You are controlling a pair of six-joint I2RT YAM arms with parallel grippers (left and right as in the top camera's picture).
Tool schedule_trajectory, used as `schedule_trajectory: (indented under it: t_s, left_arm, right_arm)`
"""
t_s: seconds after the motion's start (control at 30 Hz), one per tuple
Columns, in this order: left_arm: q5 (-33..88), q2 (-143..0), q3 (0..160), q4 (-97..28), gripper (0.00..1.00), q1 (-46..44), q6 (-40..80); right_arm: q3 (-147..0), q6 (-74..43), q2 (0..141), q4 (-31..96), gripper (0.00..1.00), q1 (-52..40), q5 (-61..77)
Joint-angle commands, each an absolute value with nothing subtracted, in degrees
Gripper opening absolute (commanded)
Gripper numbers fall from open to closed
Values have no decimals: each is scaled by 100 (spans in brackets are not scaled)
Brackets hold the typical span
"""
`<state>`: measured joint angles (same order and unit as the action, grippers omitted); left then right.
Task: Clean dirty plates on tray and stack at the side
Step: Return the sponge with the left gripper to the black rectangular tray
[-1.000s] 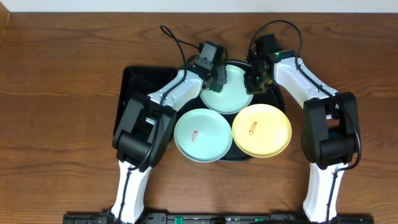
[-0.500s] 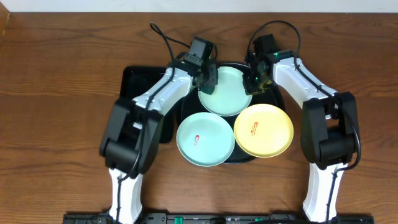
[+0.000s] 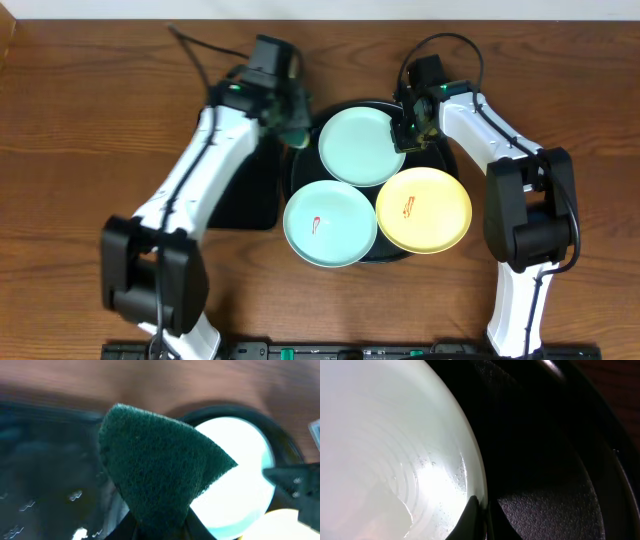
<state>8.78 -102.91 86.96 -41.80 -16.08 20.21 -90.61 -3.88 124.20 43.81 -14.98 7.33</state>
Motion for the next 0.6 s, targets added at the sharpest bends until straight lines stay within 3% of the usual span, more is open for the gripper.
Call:
schedule_trajectory:
  t_s: [0.0, 0.23, 0.57]
  left_arm:
    - [790, -10230, 8641, -4709, 9, -1203, 1758]
    - [792, -10283, 7988, -4709, 9, -766, 1608]
    - [445, -10289, 6869, -3656, 9, -703, 1608]
  right_arm:
    - [-8882, -314, 12532, 4303, 1, -1559, 631]
    - [-8882, -314, 12532, 4261, 1, -1559, 646]
    - [-8882, -434, 12532, 4281, 1, -1575, 650]
